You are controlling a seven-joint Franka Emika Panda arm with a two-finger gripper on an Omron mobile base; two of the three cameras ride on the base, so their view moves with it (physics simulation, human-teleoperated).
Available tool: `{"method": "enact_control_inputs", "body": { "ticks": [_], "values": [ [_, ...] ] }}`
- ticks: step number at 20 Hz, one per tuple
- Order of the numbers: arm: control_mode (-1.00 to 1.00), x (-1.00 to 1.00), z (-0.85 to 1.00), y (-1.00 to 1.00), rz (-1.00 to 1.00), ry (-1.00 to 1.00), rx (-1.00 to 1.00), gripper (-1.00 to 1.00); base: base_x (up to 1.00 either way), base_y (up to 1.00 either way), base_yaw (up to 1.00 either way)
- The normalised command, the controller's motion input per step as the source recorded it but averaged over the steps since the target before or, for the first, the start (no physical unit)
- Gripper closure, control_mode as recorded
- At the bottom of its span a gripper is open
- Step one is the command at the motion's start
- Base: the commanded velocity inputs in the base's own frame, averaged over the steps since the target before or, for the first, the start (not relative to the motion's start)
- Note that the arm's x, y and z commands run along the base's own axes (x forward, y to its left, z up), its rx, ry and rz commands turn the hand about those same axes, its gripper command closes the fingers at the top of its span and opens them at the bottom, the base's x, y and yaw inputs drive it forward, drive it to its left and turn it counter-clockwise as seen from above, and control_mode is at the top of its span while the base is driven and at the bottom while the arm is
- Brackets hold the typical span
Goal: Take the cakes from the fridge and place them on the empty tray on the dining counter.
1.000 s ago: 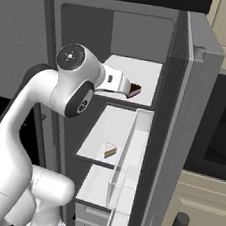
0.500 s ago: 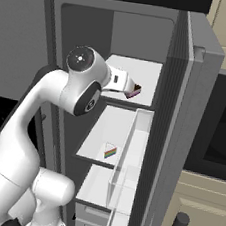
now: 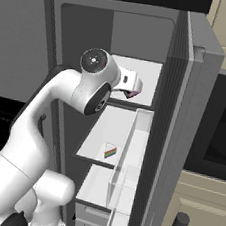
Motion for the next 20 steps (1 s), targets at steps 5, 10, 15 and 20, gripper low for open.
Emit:
{"method": "enact_control_inputs", "body": {
  "ticks": [5,10,15,20],
  "values": [
    [-1.00,0.36,-0.08,-0.04,0.01,0.00,0.00,-1.00,0.00,0.00,0.00],
    [-1.00,0.26,-0.13,-0.01,0.01,0.00,0.00,-1.00,0.00,0.00,0.00],
    [-1.00,0.18,-0.12,-0.10,0.02,0.00,0.00,-1.00,0.00,0.00,0.00],
    [-1.00,0.17,-0.05,-0.16,0.02,0.00,0.00,-1.00,0.00,0.00,0.00]
  ]
}}
